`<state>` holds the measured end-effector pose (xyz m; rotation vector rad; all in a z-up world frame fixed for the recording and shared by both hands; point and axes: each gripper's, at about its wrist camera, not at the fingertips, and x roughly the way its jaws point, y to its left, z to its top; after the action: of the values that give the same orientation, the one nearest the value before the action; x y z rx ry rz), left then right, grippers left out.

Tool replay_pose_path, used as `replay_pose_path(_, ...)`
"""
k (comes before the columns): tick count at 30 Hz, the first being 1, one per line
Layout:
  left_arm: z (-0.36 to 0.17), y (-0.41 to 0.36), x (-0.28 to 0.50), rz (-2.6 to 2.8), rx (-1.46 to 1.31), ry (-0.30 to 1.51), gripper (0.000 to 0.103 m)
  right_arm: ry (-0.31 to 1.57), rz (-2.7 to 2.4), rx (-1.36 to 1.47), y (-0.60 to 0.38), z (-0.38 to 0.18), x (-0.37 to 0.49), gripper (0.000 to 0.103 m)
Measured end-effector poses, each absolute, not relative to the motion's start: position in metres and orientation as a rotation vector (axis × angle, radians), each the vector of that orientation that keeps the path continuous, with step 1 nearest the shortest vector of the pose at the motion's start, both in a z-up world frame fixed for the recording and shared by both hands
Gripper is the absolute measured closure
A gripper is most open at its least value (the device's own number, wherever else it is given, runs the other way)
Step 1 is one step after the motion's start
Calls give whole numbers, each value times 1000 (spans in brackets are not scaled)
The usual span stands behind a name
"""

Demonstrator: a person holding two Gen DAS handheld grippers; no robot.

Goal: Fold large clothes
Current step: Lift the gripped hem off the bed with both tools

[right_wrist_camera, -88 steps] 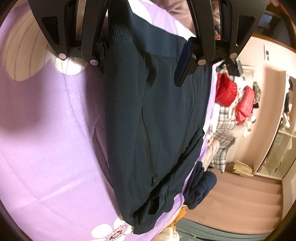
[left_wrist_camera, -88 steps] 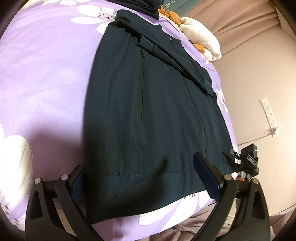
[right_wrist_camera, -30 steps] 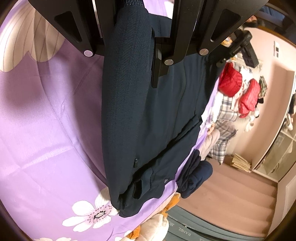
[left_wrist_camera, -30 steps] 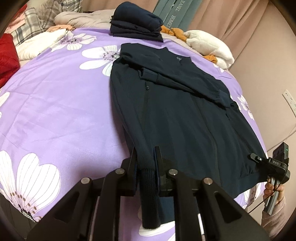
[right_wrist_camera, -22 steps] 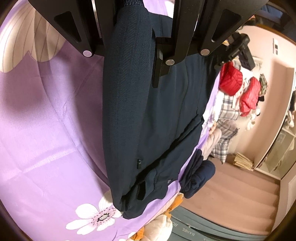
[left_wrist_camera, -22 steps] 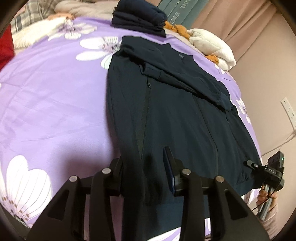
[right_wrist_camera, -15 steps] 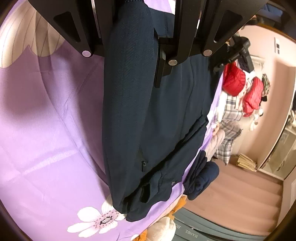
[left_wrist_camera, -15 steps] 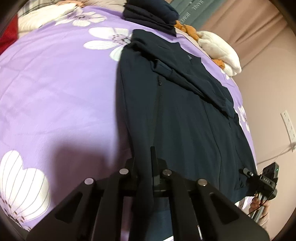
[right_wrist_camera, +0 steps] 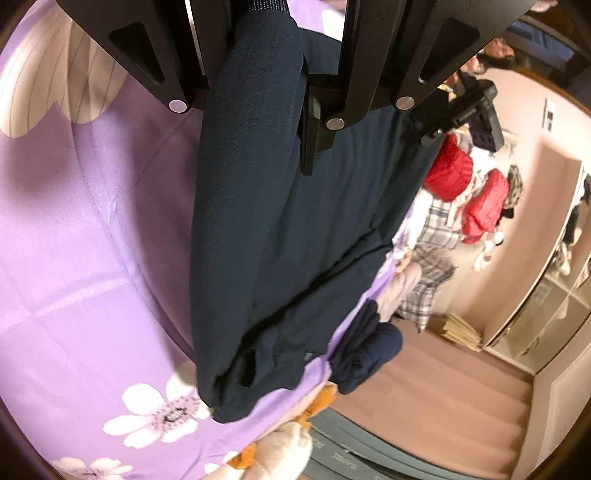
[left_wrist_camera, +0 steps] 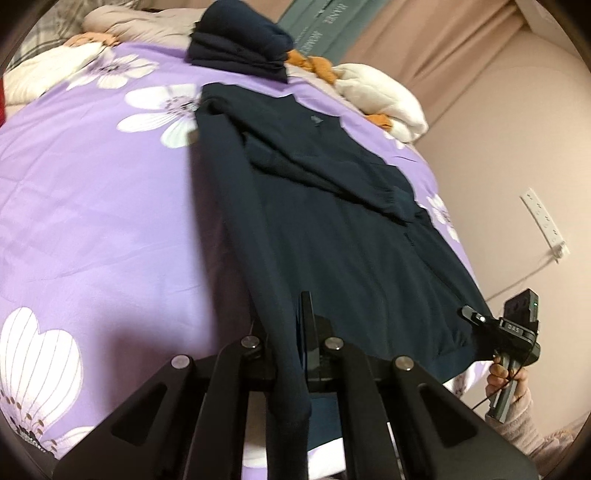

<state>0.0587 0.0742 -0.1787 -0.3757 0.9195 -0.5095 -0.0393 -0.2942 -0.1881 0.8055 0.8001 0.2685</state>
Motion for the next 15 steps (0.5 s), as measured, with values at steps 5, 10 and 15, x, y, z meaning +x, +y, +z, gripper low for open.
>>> replay_pose_path(5,-159,71,48,-543,-362,900,99,758,318,820,-292,-174,-48,93)
replay_pose_path(10,-141,67,37,-563,-354,885,98,714,362,789,-285,-153,-55,93)
replay_pose_path(15,-125,67,21,-595,-362,855,98,664,416,745,-279,-132,-64,93)
